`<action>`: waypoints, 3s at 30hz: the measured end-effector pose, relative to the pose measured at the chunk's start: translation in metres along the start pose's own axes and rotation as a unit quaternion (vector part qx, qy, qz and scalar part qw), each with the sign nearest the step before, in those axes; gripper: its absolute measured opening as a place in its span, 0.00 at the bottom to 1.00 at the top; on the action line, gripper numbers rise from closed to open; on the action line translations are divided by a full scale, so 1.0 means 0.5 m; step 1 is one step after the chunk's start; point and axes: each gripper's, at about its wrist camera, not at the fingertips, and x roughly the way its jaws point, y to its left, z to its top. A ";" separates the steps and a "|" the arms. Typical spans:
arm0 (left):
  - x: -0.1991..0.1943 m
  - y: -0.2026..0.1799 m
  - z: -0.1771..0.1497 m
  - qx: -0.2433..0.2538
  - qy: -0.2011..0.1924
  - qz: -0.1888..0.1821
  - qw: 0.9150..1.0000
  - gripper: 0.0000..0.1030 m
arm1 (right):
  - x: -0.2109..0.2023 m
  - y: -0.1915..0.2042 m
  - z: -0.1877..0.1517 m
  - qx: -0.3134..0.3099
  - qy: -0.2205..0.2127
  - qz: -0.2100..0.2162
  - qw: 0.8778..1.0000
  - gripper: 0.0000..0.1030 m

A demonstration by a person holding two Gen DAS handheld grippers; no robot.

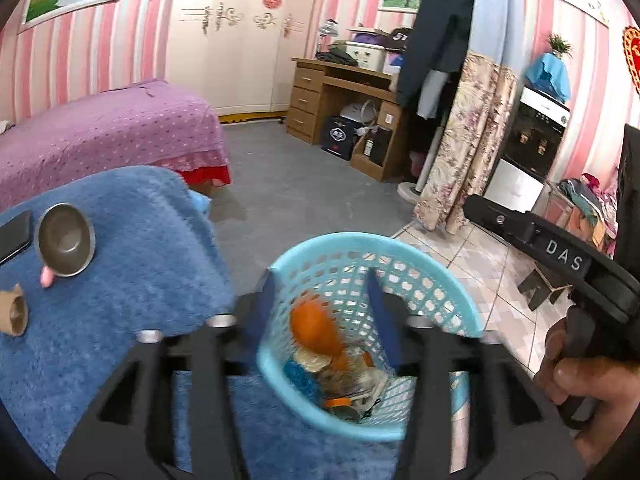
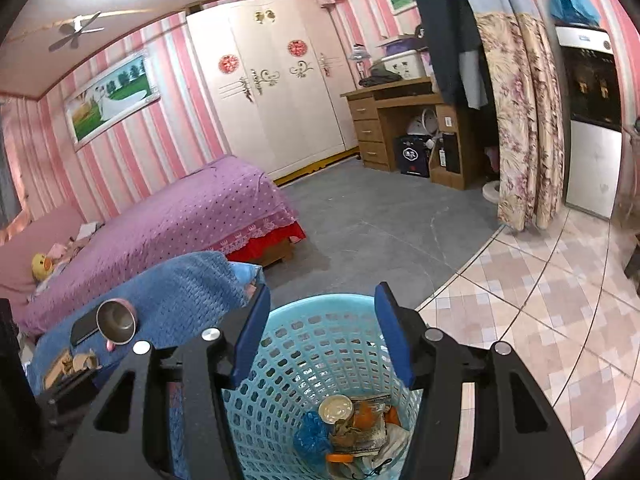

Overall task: Collect trash
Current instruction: 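Carry orange and peel to the wastebasket and open both tools to drop them, then return both open tools over the remaining items on the bed, then grasp the cardboard tube with the right tool while the left grasps the crumpled brown paper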

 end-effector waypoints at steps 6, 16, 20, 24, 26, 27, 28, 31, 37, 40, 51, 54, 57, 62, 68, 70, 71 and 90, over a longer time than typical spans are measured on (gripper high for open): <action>-0.043 0.036 0.005 0.007 -0.012 0.044 0.999 0.74 | 0.003 0.010 -0.002 -0.010 0.006 0.011 1.000 0.52; -0.264 0.315 -0.017 -0.061 -0.052 0.180 0.980 0.79 | 0.001 0.163 -0.037 -0.067 0.017 0.079 0.995 0.55; -0.327 0.430 -0.068 -0.100 -0.067 0.249 0.961 0.81 | -0.002 0.253 -0.065 -0.100 0.023 0.106 0.989 0.59; -0.348 0.517 -0.124 -0.151 -0.054 0.266 0.951 0.81 | 0.001 0.331 -0.097 -0.134 0.038 0.130 0.982 0.64; -0.372 0.551 -0.132 -0.158 -0.059 0.284 0.944 0.81 | -0.001 0.369 -0.110 -0.151 0.041 0.138 0.978 0.69; -0.377 0.558 -0.130 -0.158 -0.061 0.293 0.941 0.81 | -0.002 0.382 -0.116 -0.156 0.042 0.139 0.977 0.71; -0.383 0.574 -0.132 -0.160 -0.060 0.300 0.939 0.81 | -0.002 0.401 -0.124 -0.162 0.044 0.142 0.976 0.74; -0.395 0.603 -0.148 -0.169 -0.057 0.307 0.935 0.81 | -0.005 0.434 -0.140 -0.166 0.053 0.151 0.973 0.76; -0.417 0.630 -0.161 -0.167 -0.051 0.313 0.934 0.81 | -0.016 0.513 -0.181 -0.189 0.069 0.183 0.962 0.79; -0.437 0.642 -0.167 -0.174 -0.057 0.312 0.932 0.82 | -0.019 0.544 -0.199 -0.206 0.075 0.193 0.956 0.79; -0.444 0.680 -0.181 -0.199 -0.058 0.322 0.924 0.82 | -0.045 0.633 -0.189 -0.243 0.075 0.219 0.942 0.80; -0.450 0.677 -0.174 -0.201 -0.069 0.317 0.924 0.82 | -0.049 0.657 -0.172 -0.258 0.063 0.221 0.938 0.83; -0.440 0.668 -0.168 -0.188 -0.068 0.311 0.929 0.82 | -0.034 0.676 -0.172 -0.262 0.065 0.226 0.936 0.85; -0.416 0.669 -0.170 -0.169 -0.053 0.313 0.933 0.82 | 0.021 0.674 -0.207 -0.271 0.082 0.220 0.934 0.85; -0.389 0.709 -0.182 -0.177 -0.031 0.331 0.926 0.82 | 0.099 0.686 -0.247 -0.274 0.140 0.219 0.926 0.85; -0.382 0.734 -0.193 -0.189 -0.020 0.340 0.921 0.82 | 0.119 0.701 -0.261 -0.276 0.157 0.221 0.922 0.85; -0.381 0.744 -0.198 -0.196 -0.018 0.340 0.920 0.82 | 0.127 0.708 -0.268 -0.276 0.162 0.220 0.921 0.85; -0.375 0.787 -0.195 -0.220 -0.024 0.331 0.917 0.82 | 0.229 0.811 -0.371 -0.293 0.232 0.193 0.907 0.56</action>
